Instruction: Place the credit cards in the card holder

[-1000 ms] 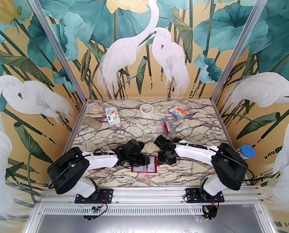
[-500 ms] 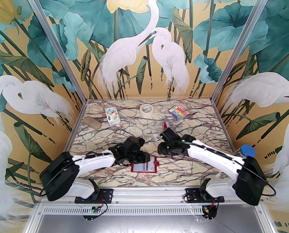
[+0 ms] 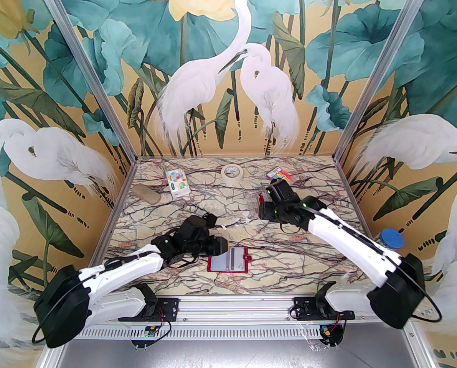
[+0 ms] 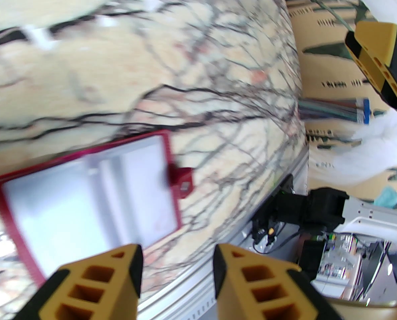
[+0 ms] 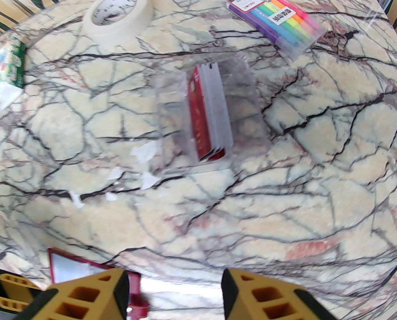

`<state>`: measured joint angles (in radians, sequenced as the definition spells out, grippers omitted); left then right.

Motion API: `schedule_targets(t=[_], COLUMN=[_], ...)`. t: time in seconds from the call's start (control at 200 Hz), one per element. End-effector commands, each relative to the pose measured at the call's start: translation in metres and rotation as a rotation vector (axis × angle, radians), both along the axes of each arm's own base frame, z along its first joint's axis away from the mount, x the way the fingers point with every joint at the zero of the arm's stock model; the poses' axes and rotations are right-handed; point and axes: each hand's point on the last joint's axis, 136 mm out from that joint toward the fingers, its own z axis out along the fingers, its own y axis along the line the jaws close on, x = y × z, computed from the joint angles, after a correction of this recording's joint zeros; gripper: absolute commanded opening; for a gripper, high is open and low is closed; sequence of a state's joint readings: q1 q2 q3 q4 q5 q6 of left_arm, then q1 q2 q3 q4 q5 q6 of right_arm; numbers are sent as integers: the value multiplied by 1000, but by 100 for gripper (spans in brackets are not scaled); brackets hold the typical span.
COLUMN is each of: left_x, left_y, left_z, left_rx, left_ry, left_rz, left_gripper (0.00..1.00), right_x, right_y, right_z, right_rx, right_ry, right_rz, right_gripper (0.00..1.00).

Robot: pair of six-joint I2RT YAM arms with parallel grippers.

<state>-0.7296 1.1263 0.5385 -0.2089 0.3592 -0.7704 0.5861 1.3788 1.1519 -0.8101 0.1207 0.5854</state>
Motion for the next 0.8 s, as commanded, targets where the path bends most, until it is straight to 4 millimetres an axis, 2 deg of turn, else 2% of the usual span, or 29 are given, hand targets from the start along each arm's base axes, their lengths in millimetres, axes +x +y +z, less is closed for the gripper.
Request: schedule_targets(t=[0.0, 0.3, 0.425, 0.64, 0.795], left_x=[-4, -12, -15, -17, -16], left_y=[20, 32, 35, 38, 38], left_z=[-14, -36, -45, -56, -58], left_rx=[49, 83, 90, 110, 112], left_ry=[39, 88, 103, 127, 127], left_rz=[49, 74, 81, 81, 84], left_gripper=[41, 42, 41, 41, 41], right_x=[4, 24, 43, 80, 101], right_y=[-10, -6, -12, -5, -9], right_z=[-13, -51, -52, -50, -63], right_rx=[-82, -197, -270, -286, -311], right_ry=[64, 202, 184, 179, 209], right_rz=[34, 114, 105, 114, 116], right_gripper=[54, 59, 60, 60, 59])
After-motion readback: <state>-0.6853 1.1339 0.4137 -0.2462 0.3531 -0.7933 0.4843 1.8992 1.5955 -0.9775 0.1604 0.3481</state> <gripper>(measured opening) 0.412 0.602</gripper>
